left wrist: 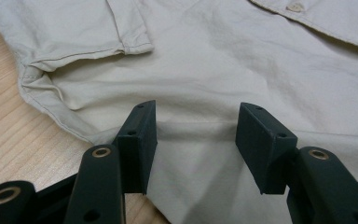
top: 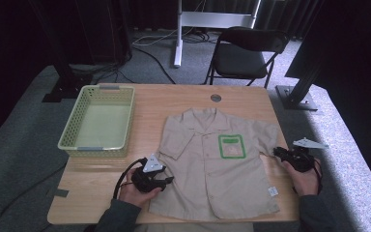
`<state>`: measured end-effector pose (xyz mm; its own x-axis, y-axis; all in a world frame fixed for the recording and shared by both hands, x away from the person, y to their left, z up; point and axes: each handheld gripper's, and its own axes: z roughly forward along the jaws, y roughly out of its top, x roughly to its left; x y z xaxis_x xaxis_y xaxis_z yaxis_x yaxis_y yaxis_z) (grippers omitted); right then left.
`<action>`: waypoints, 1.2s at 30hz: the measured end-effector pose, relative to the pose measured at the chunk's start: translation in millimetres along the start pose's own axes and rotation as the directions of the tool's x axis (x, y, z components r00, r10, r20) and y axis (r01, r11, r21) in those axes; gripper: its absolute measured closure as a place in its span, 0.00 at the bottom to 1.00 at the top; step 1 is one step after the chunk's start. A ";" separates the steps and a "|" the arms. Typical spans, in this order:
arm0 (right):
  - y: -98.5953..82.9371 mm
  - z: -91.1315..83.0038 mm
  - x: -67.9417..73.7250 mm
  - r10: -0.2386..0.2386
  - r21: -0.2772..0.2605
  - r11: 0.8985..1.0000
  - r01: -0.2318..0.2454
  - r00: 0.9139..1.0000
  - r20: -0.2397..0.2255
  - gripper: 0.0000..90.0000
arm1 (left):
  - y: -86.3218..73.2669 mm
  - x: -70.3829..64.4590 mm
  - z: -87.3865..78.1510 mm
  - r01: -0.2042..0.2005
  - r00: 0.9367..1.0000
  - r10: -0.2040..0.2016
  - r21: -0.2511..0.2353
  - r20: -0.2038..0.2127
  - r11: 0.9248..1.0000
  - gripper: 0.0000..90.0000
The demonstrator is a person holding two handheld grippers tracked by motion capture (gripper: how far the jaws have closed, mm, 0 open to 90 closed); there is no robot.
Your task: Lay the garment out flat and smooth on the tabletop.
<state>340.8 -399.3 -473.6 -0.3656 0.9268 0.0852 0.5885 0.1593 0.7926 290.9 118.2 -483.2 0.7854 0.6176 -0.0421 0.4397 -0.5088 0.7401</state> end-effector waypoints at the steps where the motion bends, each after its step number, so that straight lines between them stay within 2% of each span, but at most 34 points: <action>1: 0.1 -1.4 -0.8 0.002 -0.006 1.000 -0.002 1.000 0.005 0.79 | 0.0 0.1 0.0 0.001 1.000 -0.001 0.000 0.002 1.000 0.54; 4: 1.0 -5.7 -2.5 0.010 -0.025 1.000 -0.009 1.000 0.020 0.69 | 0.2 0.9 0.2 0.020 1.000 -0.020 -0.004 0.016 1.000 0.51; 7: 2.6 -7.1 0.1 0.011 -0.031 0.999 -0.010 1.000 0.017 0.65 | 0.5 1.2 0.6 0.028 0.999 -0.028 -0.007 0.021 1.000 0.51; 14: 9.8 4.4 27.1 -0.071 -0.008 0.997 0.070 0.997 -0.029 0.60 | 2.9 -1.8 0.8 0.014 1.000 -0.014 0.014 -0.002 1.000 0.51; 17: 13.1 11.9 40.5 -0.113 0.007 0.993 0.114 0.992 -0.048 0.59 | 3.9 -1.7 0.7 0.016 1.000 -0.016 0.022 -0.007 1.000 0.52; 21: 14.9 22.1 55.8 -0.146 0.029 0.988 0.149 0.987 -0.072 0.58 | 7.0 -1.1 0.8 0.020 1.000 -0.020 0.018 -0.019 1.000 0.52; 26: 13.6 32.7 70.9 -0.198 0.058 0.977 0.203 0.976 -0.091 0.58 | 16.8 1.1 3.2 0.020 0.999 -0.020 0.011 -0.038 1.000 0.52; 29: 12.8 37.5 74.3 -0.205 0.074 0.974 0.213 0.974 -0.101 0.57 | 25.8 1.9 6.6 0.011 0.998 -0.011 0.013 -0.061 1.000 0.52; 32: 11.8 41.1 73.8 -0.194 0.085 0.975 0.203 0.976 -0.103 0.57 | 33.4 2.7 9.0 0.001 0.997 0.000 0.019 -0.076 1.000 0.53; 36: 10.4 42.0 71.5 -0.181 0.077 0.979 0.190 0.977 -0.111 0.57 | 52.4 5.2 18.2 -0.018 0.993 0.022 0.032 -0.118 0.999 0.53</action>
<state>351.1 -317.0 -484.6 -0.5440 0.8391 0.0064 0.5620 0.3587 0.7453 325.9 83.8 -456.9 0.7382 0.6724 0.0534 0.4389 -0.5389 0.7190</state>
